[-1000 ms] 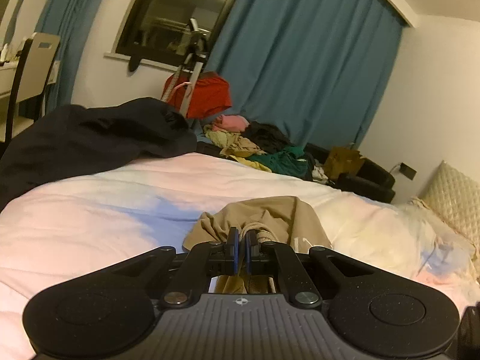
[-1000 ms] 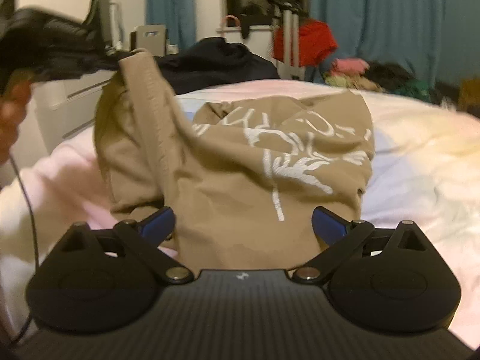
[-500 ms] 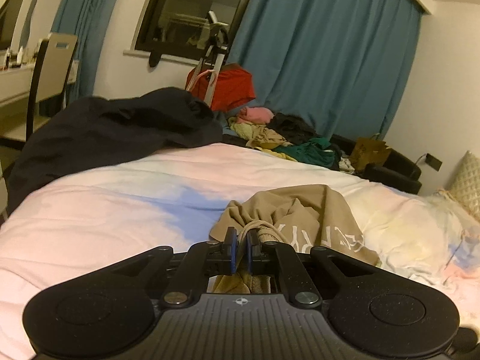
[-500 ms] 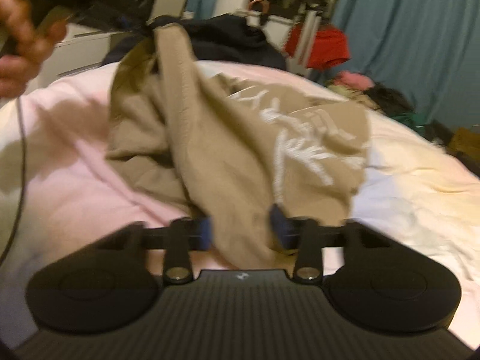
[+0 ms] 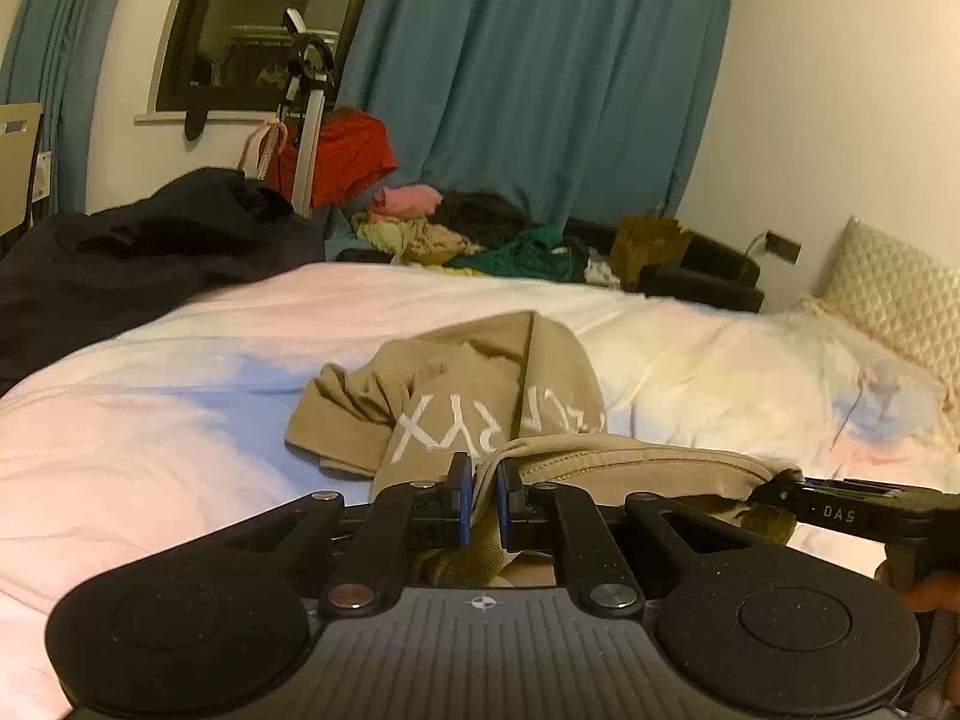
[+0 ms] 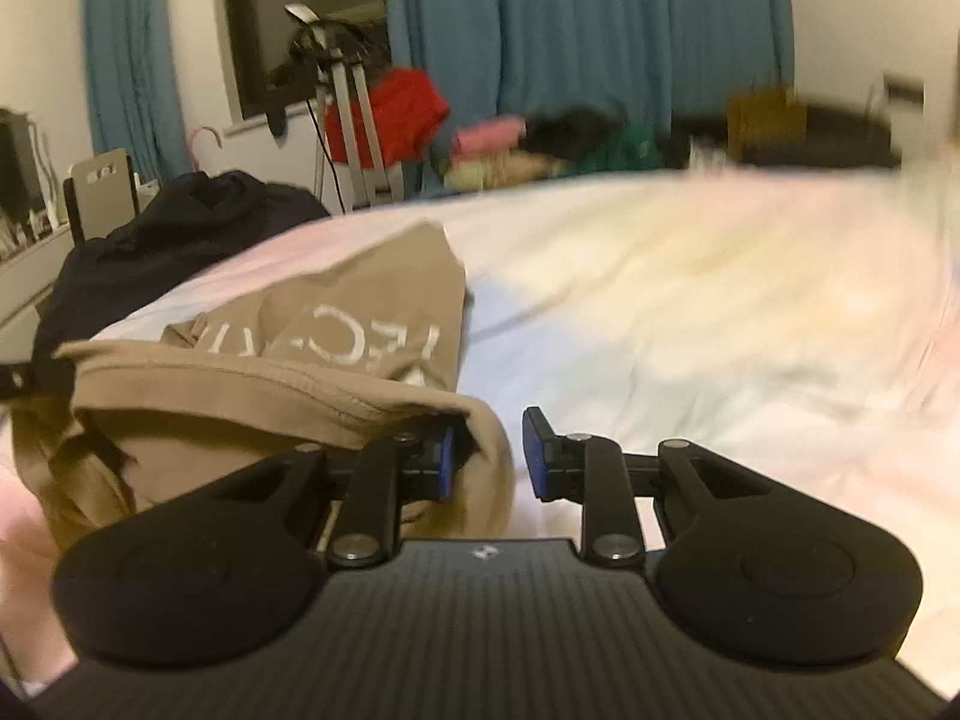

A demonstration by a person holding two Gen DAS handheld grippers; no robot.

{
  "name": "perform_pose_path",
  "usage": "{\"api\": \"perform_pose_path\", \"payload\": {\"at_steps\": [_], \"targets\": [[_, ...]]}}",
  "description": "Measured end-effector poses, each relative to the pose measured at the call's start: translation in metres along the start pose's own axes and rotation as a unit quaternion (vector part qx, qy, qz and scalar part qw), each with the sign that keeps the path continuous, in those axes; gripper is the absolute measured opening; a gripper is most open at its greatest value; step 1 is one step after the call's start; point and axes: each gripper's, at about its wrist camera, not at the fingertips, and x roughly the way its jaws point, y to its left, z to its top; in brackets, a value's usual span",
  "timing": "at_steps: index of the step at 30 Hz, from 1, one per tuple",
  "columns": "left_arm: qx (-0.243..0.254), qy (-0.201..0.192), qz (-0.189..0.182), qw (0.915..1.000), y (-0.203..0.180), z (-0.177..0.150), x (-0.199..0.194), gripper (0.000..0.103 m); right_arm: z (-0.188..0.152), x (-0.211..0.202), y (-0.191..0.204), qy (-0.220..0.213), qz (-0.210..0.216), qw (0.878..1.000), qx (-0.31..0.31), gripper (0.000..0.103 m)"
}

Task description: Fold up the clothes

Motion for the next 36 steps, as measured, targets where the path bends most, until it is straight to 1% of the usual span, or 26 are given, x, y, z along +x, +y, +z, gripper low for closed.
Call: {"api": "perform_pose_path", "payload": {"at_steps": [1,2,3,4,5,7,8,10,13,16,18,19,21,23,25,28,30,31,33,36], "targets": [[-0.005,0.002,0.001,1.0000,0.001,-0.001,0.002,0.009,-0.002,-0.001,0.001,0.006,0.007,1.000,0.001,0.037],[-0.008,0.003,0.002,1.0000,0.003,-0.001,0.002,0.009,-0.003,-0.005,0.004,0.010,0.017,1.000,-0.001,0.057],[-0.013,0.001,0.003,0.9999,0.005,-0.001,0.001,0.009,-0.003,-0.010,0.008,0.011,0.027,1.000,-0.006,0.083],[-0.019,-0.002,0.002,0.9998,0.007,0.001,-0.001,0.009,-0.004,-0.017,0.013,0.003,0.040,0.999,-0.016,0.092],[-0.025,-0.004,-0.001,0.9997,0.010,0.003,-0.002,0.008,-0.006,-0.025,0.019,-0.007,0.053,0.998,-0.028,0.098],[-0.032,-0.014,-0.006,0.9994,0.013,0.006,-0.007,0.008,-0.010,-0.037,0.035,-0.021,0.067,0.995,-0.065,0.098],[-0.033,-0.020,-0.010,0.9992,0.013,0.008,-0.010,0.008,-0.012,-0.040,0.044,-0.026,0.067,0.994,-0.086,0.098],[-0.034,-0.033,-0.021,0.9987,0.014,0.011,-0.016,0.007,-0.019,-0.043,0.063,-0.044,0.049,0.989,-0.133,0.098],[-0.031,-0.051,-0.038,0.9975,0.011,0.015,-0.026,0.006,-0.031,-0.039,0.088,-0.074,0.013,0.977,-0.199,0.098],[-0.022,-0.073,-0.066,0.9949,0.007,0.018,-0.036,0.006,-0.035,-0.030,0.102,-0.107,-0.017,0.966,-0.233,0.098],[-0.010,-0.086,-0.083,0.9928,0.003,0.019,-0.042,0.006,-0.032,-0.025,0.104,-0.128,-0.036,0.963,-0.233,0.098],[-0.002,-0.089,-0.085,0.9924,-0.001,0.019,-0.043,0.006,-0.029,-0.023,0.103,-0.135,-0.049,0.963,-0.229,0.098],[0.010,-0.093,-0.088,0.9918,-0.006,0.018,-0.044,0.006,-0.023,-0.020,0.097,-0.142,-0.080,0.964,-0.211,0.098],[0.015,-0.093,-0.089,0.9916,-0.010,0.018,-0.043,0.006,-0.014,-0.027,0.085,-0.154,-0.103,0.966,-0.181,0.098],[0.029,-0.091,-0.096,0.9907,-0.014,0.017,-0.045,0.005,-0.006,-0.044,0.070,-0.169,-0.114,0.969,-0.138,0.098],[0.047,-0.099,-0.119,0.9869,-0.020,0.017,-0.052,0.005,0.003,-0.070,0.051,-0.179,-0.110,0.973,-0.098,0.098],[0.048,-0.107,-0.135,0.9839,-0.025,0.018,-0.057,0.005,0.004,-0.084,0.039,-0.172,-0.098,0.977,-0.084,0.098],[0.052,-0.111,-0.139,0.9826,-0.027,0.017,-0.060,0.005,0.003,-0.085,0.034,-0.152,-0.095,0.980,-0.082,0.098],[0.058,-0.122,-0.137,0.9813,-0.031,0.016,-0.065,0.005,-0.001,-0.078,0.026,-0.097,-0.096,0.987,-0.081,0.098],[0.046,-0.130,-0.133,0.9815,-0.027,0.015,-0.070,0.004,-0.013,-0.052,0.016,-0.004,-0.104,0.992,-0.074,0.098]]}}
